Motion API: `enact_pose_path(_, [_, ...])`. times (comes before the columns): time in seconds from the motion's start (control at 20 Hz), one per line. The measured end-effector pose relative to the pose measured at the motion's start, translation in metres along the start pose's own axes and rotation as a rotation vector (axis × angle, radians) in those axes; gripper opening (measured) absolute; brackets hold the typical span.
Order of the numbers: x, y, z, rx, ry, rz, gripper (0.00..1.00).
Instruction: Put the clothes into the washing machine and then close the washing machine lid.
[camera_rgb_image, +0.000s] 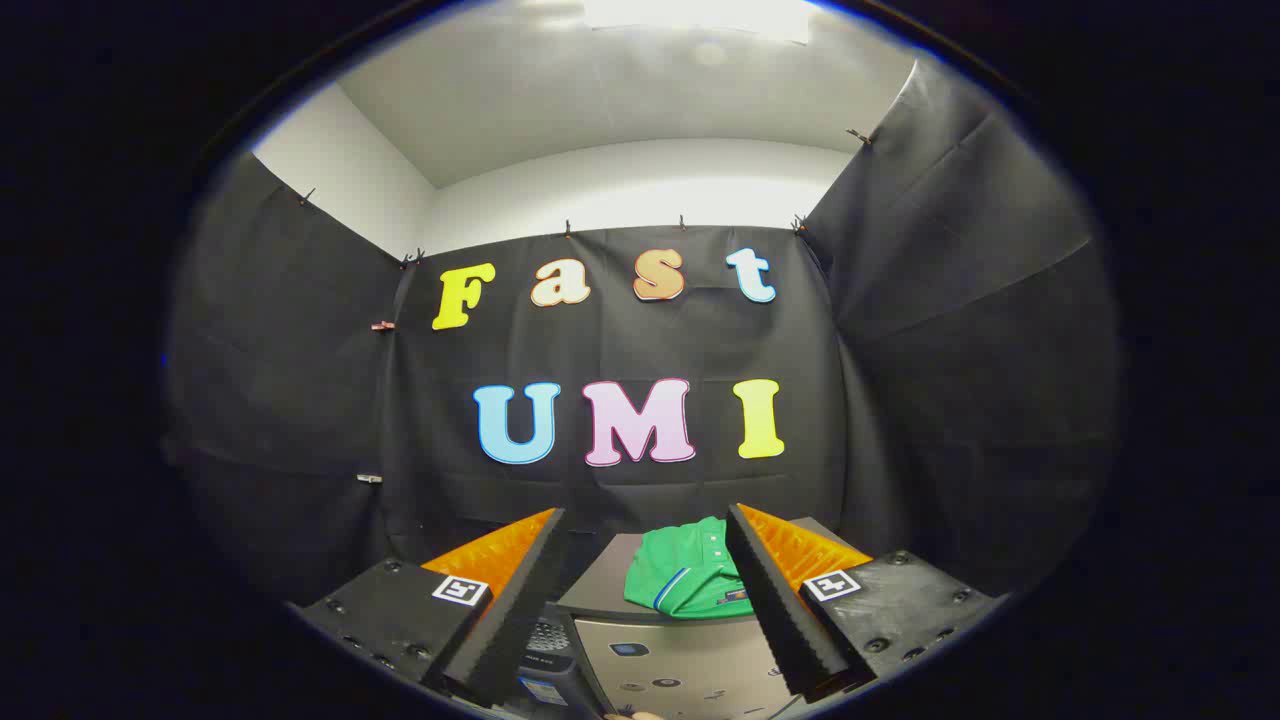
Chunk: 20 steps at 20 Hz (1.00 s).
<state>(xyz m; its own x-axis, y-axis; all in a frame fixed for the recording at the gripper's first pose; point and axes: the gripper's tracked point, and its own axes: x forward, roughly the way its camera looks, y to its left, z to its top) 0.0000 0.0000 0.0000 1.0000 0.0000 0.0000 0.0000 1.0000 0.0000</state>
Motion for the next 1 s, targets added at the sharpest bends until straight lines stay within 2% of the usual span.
enact_pose_path(1.0, [0.017, -0.012, -0.021, -0.031, 0.049, -0.043, 0.99])
